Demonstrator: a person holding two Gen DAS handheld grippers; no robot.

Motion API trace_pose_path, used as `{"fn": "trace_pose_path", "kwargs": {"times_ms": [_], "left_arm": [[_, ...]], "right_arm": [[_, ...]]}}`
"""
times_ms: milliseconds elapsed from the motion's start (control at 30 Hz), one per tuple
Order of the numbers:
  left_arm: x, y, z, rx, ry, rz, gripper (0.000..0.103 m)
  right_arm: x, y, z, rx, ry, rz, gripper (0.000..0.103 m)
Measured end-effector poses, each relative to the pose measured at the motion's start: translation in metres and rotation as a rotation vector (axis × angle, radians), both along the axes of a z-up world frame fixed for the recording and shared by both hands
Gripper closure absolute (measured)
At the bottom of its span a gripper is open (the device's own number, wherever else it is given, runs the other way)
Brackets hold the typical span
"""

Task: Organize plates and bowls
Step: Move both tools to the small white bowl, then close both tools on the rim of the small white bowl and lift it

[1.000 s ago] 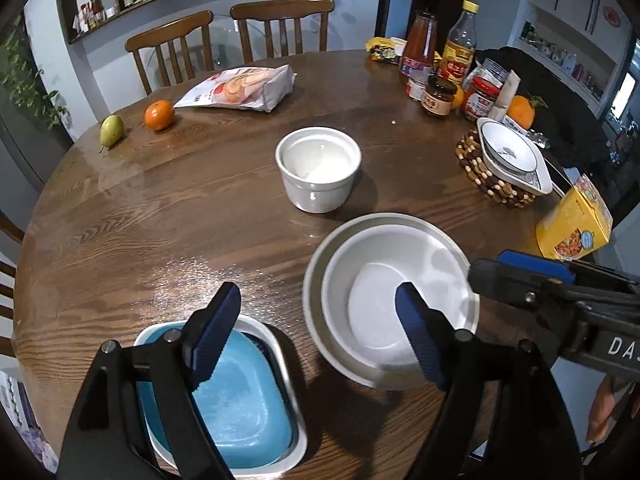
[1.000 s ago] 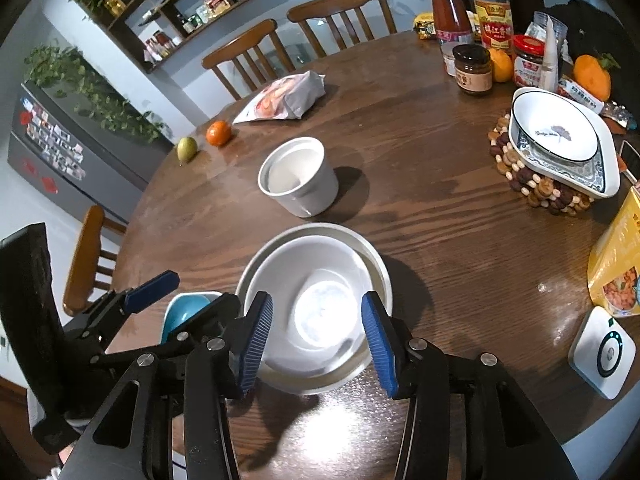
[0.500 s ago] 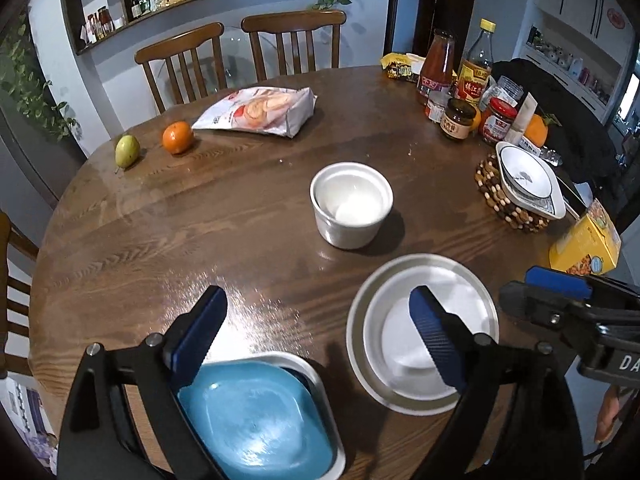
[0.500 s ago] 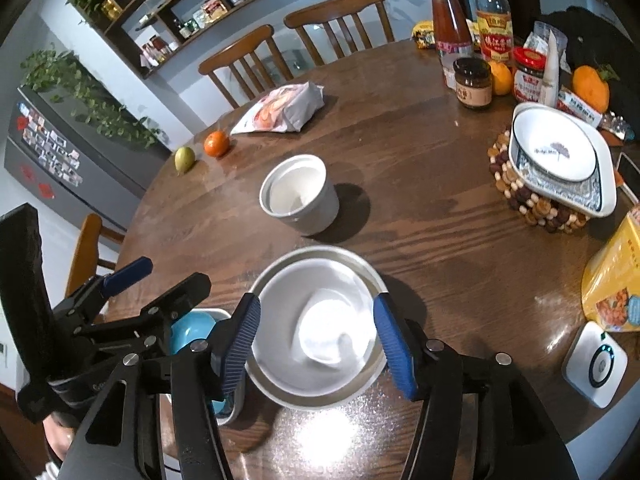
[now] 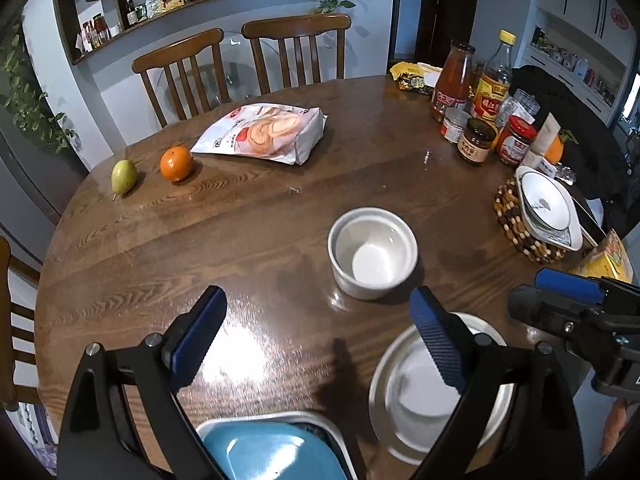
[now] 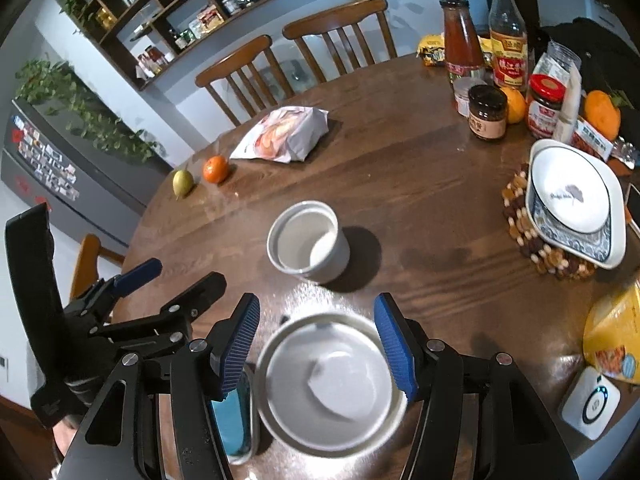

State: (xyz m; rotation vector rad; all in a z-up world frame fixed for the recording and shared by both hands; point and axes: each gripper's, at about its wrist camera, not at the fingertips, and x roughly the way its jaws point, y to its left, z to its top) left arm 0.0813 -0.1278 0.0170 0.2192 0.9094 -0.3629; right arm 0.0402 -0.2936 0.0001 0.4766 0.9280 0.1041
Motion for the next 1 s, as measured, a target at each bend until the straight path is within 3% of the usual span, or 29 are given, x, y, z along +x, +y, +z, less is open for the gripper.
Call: {"fn": "trace_pose_path", "kwargs": {"times_ms": [500,1000], "left_arm": [[0.053,-0.010,-0.030,0.010,0.081,0.031,0.010],[0.077,-0.028,-0.069,0.031,0.175,0.020,0.011]], "right_arm": [[0.061,-0.005,-0.022,0.021,0.059,-0.003,0.043],[0.102,-0.006,-0.060,0.061,0.139,0.046,0.043]]}}
